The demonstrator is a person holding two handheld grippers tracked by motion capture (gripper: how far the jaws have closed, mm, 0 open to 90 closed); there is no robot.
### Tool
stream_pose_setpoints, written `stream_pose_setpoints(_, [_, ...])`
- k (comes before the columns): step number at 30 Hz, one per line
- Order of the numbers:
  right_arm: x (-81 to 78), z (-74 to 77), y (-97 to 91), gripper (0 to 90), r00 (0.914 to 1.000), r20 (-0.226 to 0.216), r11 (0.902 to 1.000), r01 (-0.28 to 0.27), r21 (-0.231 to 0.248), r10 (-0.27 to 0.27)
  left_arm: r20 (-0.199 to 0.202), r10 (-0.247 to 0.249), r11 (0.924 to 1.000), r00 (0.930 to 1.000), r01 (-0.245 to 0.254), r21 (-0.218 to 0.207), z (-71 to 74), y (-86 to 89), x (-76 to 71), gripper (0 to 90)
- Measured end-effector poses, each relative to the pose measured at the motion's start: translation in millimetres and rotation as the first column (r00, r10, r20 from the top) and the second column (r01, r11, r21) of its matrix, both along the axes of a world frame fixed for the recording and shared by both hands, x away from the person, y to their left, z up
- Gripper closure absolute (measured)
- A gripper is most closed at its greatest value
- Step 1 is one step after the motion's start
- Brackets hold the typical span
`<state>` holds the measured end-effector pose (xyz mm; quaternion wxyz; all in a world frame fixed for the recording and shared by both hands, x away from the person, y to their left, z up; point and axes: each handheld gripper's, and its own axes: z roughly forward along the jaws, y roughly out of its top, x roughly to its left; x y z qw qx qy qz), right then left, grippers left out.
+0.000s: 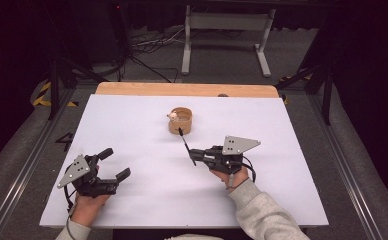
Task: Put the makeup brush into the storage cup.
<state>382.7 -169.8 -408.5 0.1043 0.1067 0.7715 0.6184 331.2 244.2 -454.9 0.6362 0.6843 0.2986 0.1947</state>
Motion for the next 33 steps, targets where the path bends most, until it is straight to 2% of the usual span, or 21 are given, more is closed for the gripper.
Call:
stream_pose_setpoints(3, [-1.7,-3.1,-0.6,85.4,0.9999,0.01,0.9998,0.01,0.016,-0.01,0.0,-0.004,1.0,1.0,0.004,0.001,0.2,-1.0,-0.1,4.0])
stream_pose_setpoints(7, [-3.4,-9.1,-1.6,85.5,0.9995,0.005,0.9976,0.03,0.062,-0.03,-0.003,-0.008,1.0,1.0,0.008,-0.005,0.3,-2.0,-0.3,4.0])
stream_pose_setpoints(11, [-4.3,-14.3,-0.3,85.4,0.9993,0.009,0.9975,0.035,0.062,-0.036,-0.011,-0.019,0.9991,0.9998,0.019,-0.037,2.5,-2.5,0.3,3.9])
stream_pose_setpoints(17, [-6.6,-14.6,0.5,85.3,0.999,0.019,0.9971,0.038,0.065,-0.039,0.008,-0.035,0.999,0.9994,0.035,-0.029,9.6,-6.5,0.4,4.0])
stream_pose_setpoints(18, [-6.8,-14.4,0.2,85.3,0.999,0.02,0.9972,0.038,0.065,-0.04,0.02,-0.043,0.999,0.9989,0.044,-0.012,13.2,-7.5,0.5,4.0])
stream_pose_setpoints(21, [-7.8,-14.2,-0.7,85.4,0.9988,0.02,0.997,0.043,0.065,-0.045,0.028,-0.061,0.9981,0.9977,0.061,0.001,19.1,-9.0,1.8,4.3])
stream_pose_setpoints(23, [-7.9,-14.4,-1.1,85.3,0.9988,0.021,0.9967,0.043,0.068,-0.045,0.021,-0.082,0.9966,0.9964,0.082,-0.006,25.3,-11.4,3.9,4.3])
stream_pose_setpoints(27, [-8.3,-14.4,-2.1,85.3,0.9986,0.02,0.9964,0.047,0.07,-0.049,0.033,-0.116,0.9931,0.9926,0.117,-0.011,38.7,-24.0,6.8,5.1])
stream_pose_setpoints(28, [-8.3,-14.5,-2.1,85.3,0.9986,0.019,0.9965,0.048,0.068,-0.05,0.03,-0.139,0.9901,0.9899,0.139,-0.02,42.7,-29.5,8.3,5.4])
stream_pose_setpoints(33, [-8.4,-14.7,-1.7,85.3,0.9983,0.021,0.9964,0.052,0.067,-0.054,0.035,-0.168,0.9854,0.9851,0.169,-0.02,51.9,-43.5,14.3,6.4])
